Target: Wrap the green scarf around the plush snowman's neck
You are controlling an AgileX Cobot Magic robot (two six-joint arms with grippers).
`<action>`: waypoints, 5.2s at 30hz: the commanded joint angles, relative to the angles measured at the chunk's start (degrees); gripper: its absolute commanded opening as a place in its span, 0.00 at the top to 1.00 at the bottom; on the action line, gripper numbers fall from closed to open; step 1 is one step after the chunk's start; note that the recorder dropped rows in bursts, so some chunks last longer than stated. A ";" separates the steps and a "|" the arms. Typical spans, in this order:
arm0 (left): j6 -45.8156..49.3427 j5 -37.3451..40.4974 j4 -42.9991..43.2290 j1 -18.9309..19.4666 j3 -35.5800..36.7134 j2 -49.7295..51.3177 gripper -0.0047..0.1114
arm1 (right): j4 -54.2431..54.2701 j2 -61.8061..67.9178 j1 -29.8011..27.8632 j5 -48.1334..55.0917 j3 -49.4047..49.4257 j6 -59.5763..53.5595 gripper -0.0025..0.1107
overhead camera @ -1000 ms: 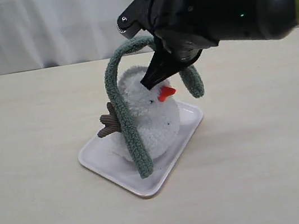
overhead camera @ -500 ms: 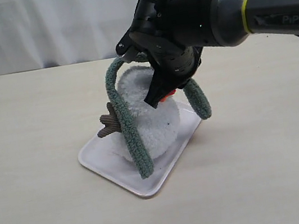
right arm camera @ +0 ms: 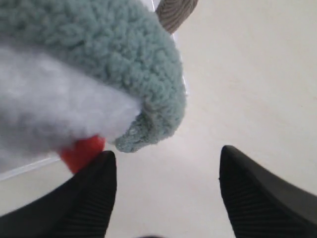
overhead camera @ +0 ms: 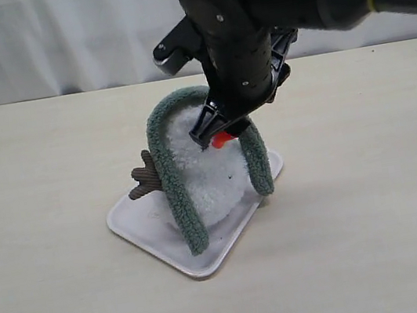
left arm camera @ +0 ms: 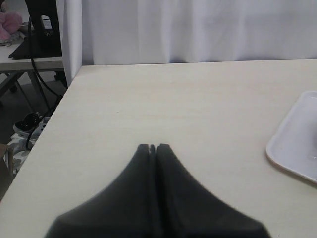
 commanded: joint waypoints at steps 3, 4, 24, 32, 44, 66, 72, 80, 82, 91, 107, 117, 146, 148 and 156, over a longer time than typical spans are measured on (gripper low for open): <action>0.00 -0.72 -0.11 -0.08 0.09 -0.11 0.96 | 7.69 -4.39 -0.24 0.86 -4.29 -0.79 0.50; 0.00 -0.72 -0.11 -0.08 0.09 -0.11 0.96 | 8.96 -4.95 -0.24 0.35 -4.68 -0.79 0.54; 0.00 -0.87 -0.11 -0.08 0.09 -0.11 0.96 | 8.84 2.75 -0.36 -16.54 -5.21 3.01 0.94; 0.00 -0.87 -0.11 -0.08 0.09 -0.11 0.96 | 4.07 5.98 -0.36 -16.78 -5.21 2.15 0.94; 0.00 -0.87 -0.11 -0.08 0.09 -0.11 0.96 | 5.18 4.60 0.82 -16.10 -5.70 -5.72 0.94; 0.00 -0.72 -0.21 -0.08 0.09 -0.11 0.96 | 16.41 12.47 -0.95 2.56 -29.80 -2.89 0.69; 0.00 -0.72 -0.21 -0.08 0.09 -0.11 0.96 | 17.72 12.61 -0.86 2.56 -27.15 -1.12 0.69; 0.00 -0.79 -0.18 -0.08 0.09 -0.11 0.96 | 11.38 14.07 -0.86 2.56 -24.32 0.64 0.69; 0.00 -0.79 -0.18 -0.08 0.09 -0.11 0.96 | 12.79 14.78 -0.86 -0.77 -24.32 -0.64 0.69; 0.00 -0.79 -0.18 -0.08 0.09 -0.11 0.96 | 19.86 18.94 -0.86 2.56 -24.32 -13.46 0.69; 0.00 -0.79 -0.18 -0.08 0.09 -0.11 0.96 | 19.76 14.04 -0.86 2.56 -24.65 -17.28 0.52; 0.00 -0.79 -0.18 -0.08 0.09 -0.11 0.96 | 26.21 2.61 -0.21 2.56 -16.61 -16.18 0.52; 0.00 -0.81 -0.18 -0.08 0.09 -0.11 0.96 | 5.73 -4.81 6.47 -23.46 25.80 11.52 0.53; 0.00 -0.81 -0.18 -0.08 0.09 -0.11 0.96 | 3.49 -4.81 6.47 -22.67 25.80 14.58 0.53; 0.00 -0.69 -0.18 -0.08 0.09 -0.11 0.96 | 4.33 -3.43 6.47 -25.15 25.80 15.62 0.66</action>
